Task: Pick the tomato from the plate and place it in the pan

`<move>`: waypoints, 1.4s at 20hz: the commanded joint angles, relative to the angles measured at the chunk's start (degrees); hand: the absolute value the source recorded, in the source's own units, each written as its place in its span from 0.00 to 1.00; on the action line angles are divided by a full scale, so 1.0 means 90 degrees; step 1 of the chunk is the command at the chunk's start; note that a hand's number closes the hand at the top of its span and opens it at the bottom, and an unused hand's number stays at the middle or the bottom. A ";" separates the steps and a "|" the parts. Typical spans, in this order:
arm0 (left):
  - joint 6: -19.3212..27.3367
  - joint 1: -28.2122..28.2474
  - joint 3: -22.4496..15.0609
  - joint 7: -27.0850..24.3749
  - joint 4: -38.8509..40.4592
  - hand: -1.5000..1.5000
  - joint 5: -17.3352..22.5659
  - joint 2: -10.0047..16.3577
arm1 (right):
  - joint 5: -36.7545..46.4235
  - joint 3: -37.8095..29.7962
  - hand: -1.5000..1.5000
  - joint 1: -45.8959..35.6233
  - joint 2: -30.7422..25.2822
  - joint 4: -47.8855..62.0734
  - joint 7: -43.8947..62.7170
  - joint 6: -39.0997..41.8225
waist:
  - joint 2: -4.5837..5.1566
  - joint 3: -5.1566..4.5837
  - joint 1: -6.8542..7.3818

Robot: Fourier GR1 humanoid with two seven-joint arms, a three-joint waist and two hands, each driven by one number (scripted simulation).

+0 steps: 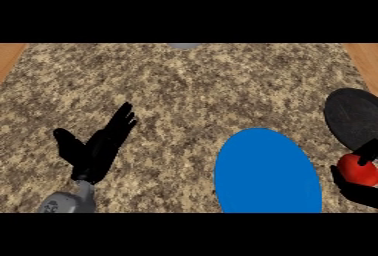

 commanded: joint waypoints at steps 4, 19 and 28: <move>-0.0271 0.0201 0.0061 0.0005 -0.0174 0.50 -0.0015 0.0066 | 0.0347 -0.0574 1.00 -0.1870 0.0201 0.2609 -0.0753 -0.0565 | 0.0011 -0.0002 0.0102; -0.0504 -0.0009 0.0205 -0.0438 0.0401 0.50 -0.0144 -0.0205 | -0.0390 -0.2280 1.00 -0.4842 -0.0358 0.8588 -0.4066 -0.1310 | 0.0097 0.0017 0.0245; -0.0298 -0.0147 -0.0049 -0.0013 0.0063 0.50 -0.0307 -0.0330 | 0.0469 -0.1727 0.00 -0.5335 -0.0908 1.0151 -0.3028 -0.0760 | 0.0184 0.0038 0.0479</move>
